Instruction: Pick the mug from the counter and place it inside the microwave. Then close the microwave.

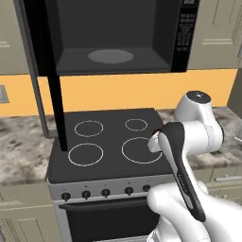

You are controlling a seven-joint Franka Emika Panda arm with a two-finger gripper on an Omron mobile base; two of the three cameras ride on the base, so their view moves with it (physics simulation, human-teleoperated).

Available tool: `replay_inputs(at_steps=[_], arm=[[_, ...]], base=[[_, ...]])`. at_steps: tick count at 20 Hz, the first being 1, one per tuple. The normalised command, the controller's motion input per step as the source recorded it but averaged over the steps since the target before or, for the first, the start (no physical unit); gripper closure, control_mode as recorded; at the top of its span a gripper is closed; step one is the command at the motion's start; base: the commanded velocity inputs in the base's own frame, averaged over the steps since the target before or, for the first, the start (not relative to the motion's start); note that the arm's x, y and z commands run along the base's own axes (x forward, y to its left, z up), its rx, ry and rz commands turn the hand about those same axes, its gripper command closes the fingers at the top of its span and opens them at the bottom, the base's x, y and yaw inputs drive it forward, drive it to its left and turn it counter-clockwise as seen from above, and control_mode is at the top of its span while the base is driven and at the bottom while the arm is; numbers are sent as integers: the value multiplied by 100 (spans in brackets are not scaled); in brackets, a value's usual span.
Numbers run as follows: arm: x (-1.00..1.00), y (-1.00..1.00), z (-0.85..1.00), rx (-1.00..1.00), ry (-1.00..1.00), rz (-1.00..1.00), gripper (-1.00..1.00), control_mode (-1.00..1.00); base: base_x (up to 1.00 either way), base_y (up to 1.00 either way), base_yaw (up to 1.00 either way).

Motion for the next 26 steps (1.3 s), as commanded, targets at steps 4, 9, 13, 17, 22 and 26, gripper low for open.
replay_inputs(at_steps=[4, 9, 13, 17, 22, 26], arm=[[0, 0, 0, 0, 0, 0, 100, 100], [0, 0, 0, 0, 0, 0, 100, 100], [0, 0, 0, 0, 0, 0, 100, 100], [0, 0, 0, 0, 0, 0, 100, 100], [0, 0, 0, 0, 0, 0, 100, 100], [0, 0, 0, 0, 0, 0, 100, 100]], base=[[16, 1, -16], [32, 18, -21], [57, 16, -7], [57, 16, 0], [16, 32, 0], [-38, 49, 0]])
